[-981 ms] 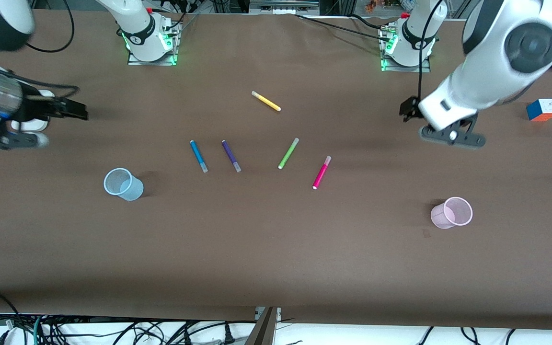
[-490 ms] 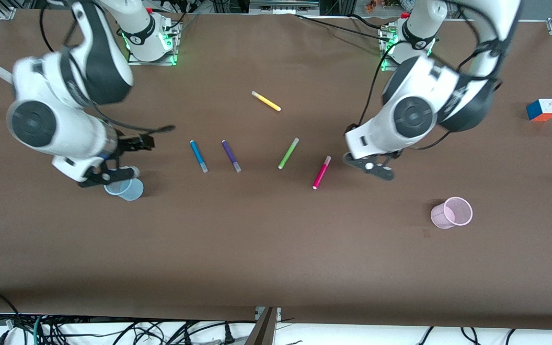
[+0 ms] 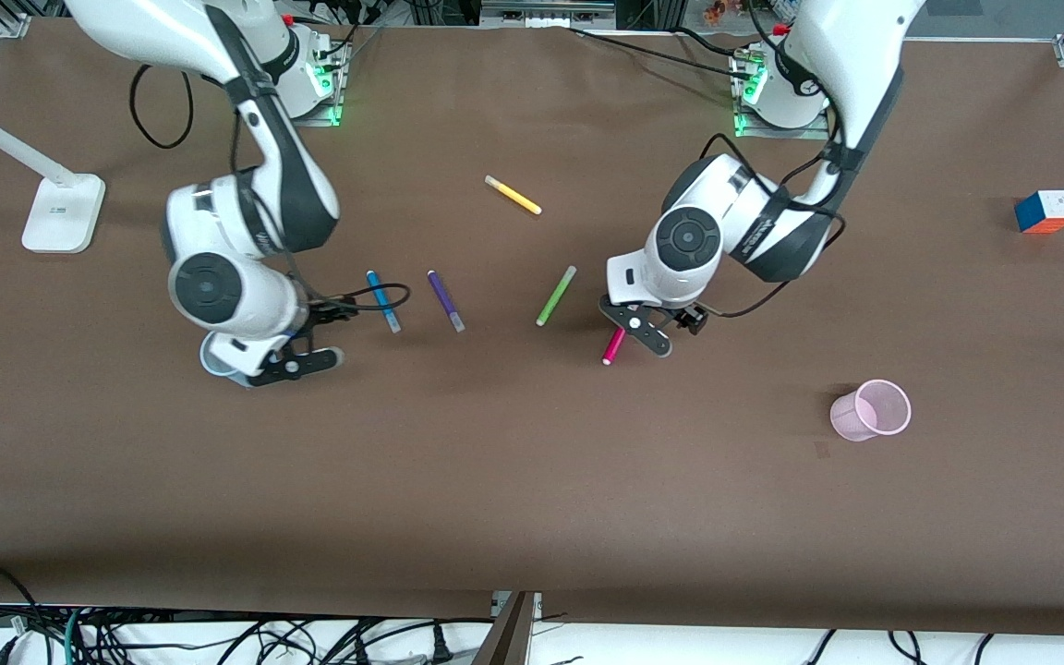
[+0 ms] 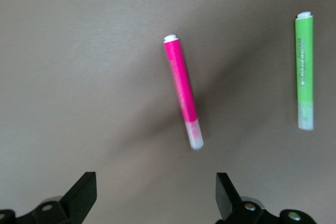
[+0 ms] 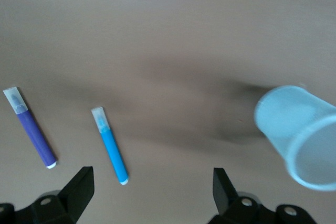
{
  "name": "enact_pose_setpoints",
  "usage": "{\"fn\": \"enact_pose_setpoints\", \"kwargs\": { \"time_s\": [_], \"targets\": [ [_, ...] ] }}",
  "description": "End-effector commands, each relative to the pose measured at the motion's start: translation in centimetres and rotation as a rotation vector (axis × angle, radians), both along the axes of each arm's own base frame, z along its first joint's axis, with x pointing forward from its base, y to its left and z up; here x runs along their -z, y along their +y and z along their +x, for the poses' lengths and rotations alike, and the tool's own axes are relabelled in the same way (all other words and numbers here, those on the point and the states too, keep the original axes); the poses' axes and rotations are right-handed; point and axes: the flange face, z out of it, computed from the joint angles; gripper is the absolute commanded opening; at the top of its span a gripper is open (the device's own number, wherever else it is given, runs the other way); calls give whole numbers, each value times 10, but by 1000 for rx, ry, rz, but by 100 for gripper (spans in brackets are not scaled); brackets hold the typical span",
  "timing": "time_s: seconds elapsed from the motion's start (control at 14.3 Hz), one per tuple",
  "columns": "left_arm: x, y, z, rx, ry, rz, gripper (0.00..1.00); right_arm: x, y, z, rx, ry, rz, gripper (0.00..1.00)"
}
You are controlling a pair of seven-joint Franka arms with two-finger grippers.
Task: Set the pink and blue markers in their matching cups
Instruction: 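Reach the right gripper to the blue marker while the left gripper reaches pink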
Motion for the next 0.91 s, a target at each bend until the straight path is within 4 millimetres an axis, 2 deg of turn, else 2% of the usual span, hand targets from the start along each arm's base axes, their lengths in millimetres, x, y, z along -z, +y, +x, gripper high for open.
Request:
{"fn": "enact_pose_setpoints", "kwargs": {
  "time_s": [0.0, 0.28, 0.42, 0.49, 0.56, 0.7, 0.77, 0.84],
  "targets": [
    [30, 0, -1, 0, -17, -8, 100, 29, 11, -15, -14, -32, 19, 100],
    [67, -9, -12, 20, -14, -31, 100, 75, 24, -33, -28, -73, 32, 100],
    [75, -19, -19, 37, -7, -34, 100, 93, 41, -44, -25, -75, 27, 100],
    [78, -19, -20, 38, -7, -34, 100, 96, 45, -47, -28, -73, 23, 100],
    [80, -19, -19, 44, -14, -37, 89, 100, 46, -48, -29, -69, 21, 100],
    [80, -18, -19, 55, -21, -32, 44, 101, 46, -49, -31, -66, 20, 100],
    [80, -19, -19, 54, -22, -32, 25, 105, 49, -51, -37, -65, 19, 100],
    [79, -19, -18, 53, -23, -33, 9, 108, 54, -53, -45, -70, 22, 100]
  ]
}}
